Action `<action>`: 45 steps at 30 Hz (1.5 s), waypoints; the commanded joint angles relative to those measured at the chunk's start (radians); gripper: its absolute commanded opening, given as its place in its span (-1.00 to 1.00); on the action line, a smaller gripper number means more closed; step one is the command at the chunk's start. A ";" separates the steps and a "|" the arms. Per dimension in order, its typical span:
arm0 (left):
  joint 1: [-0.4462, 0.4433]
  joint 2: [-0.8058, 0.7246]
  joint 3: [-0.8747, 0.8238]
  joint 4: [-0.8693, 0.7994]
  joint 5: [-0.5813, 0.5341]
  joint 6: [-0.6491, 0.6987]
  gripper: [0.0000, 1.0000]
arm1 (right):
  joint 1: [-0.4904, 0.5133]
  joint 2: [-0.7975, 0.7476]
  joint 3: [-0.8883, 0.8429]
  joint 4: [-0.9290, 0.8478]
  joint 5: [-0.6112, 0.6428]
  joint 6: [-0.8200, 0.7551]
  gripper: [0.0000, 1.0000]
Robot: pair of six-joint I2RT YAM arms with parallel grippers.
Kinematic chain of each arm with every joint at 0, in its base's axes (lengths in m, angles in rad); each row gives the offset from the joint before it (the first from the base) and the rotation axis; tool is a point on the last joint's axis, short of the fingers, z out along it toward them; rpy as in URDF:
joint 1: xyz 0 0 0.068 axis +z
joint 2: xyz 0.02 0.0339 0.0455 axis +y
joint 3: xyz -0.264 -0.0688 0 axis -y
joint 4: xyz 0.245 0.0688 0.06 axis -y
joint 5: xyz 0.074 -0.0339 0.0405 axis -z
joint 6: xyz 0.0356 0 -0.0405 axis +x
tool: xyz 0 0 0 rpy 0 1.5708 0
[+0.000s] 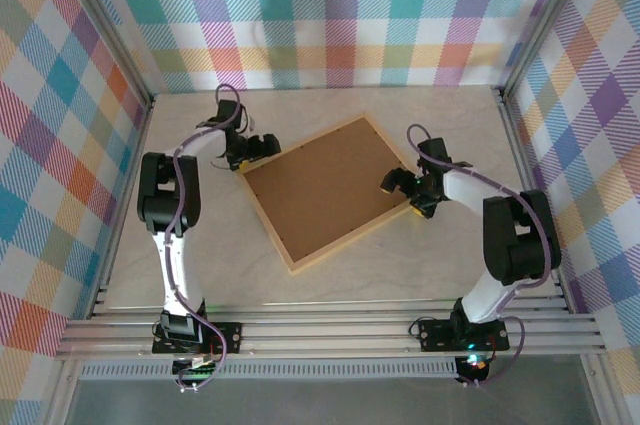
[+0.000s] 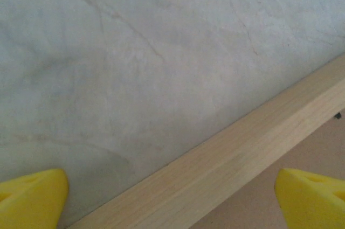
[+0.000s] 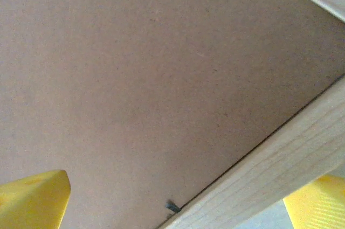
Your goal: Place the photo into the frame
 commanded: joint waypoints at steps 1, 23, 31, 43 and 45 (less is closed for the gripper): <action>-0.034 -0.071 -0.095 -0.028 0.095 -0.061 0.95 | 0.008 0.038 0.102 0.059 0.004 -0.030 0.98; -0.245 -0.333 -0.424 0.060 0.225 -0.213 0.93 | -0.045 0.388 0.524 -0.005 0.000 -0.192 0.98; -0.323 -0.397 -0.458 0.072 0.199 -0.279 0.94 | -0.045 0.516 0.693 -0.011 -0.042 -0.215 0.98; -0.308 -0.438 -0.499 0.110 0.065 -0.342 0.99 | -0.053 0.509 0.872 -0.136 0.007 -0.366 0.98; -0.283 -0.461 -0.500 0.110 0.029 -0.341 0.99 | -0.052 0.427 0.806 -0.135 0.008 -0.419 0.98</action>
